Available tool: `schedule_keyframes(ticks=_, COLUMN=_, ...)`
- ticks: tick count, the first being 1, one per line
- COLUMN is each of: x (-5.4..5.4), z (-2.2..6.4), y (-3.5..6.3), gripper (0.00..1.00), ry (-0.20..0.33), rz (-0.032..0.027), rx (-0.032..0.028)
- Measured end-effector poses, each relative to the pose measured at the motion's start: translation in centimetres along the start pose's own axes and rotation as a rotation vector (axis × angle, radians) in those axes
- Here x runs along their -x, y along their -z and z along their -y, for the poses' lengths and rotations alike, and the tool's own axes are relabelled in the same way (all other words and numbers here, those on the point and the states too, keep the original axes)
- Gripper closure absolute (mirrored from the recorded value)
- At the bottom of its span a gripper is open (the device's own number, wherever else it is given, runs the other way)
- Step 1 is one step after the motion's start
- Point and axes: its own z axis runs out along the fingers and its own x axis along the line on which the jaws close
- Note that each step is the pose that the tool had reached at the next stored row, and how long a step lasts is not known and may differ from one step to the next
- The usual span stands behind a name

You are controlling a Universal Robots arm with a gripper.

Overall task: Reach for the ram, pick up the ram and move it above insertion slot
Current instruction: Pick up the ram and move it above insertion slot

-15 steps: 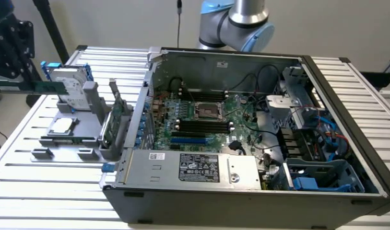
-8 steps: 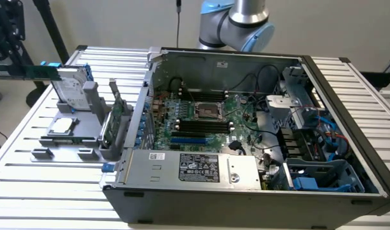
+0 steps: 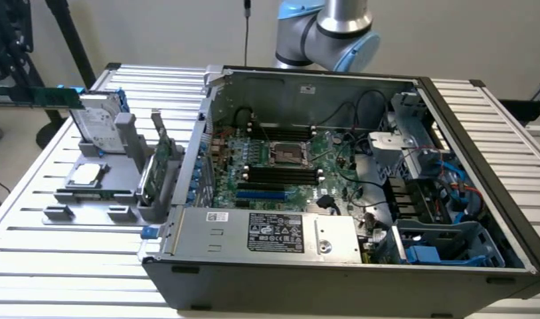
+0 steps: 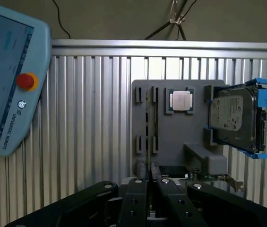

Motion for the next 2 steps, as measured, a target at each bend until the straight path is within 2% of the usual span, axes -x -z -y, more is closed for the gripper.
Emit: schedule_keyframes(ticks=2, x=0.00, z=0.00, y=0.00, gripper=0.86, ry=0.000, rz=0.0000, rx=0.0000)
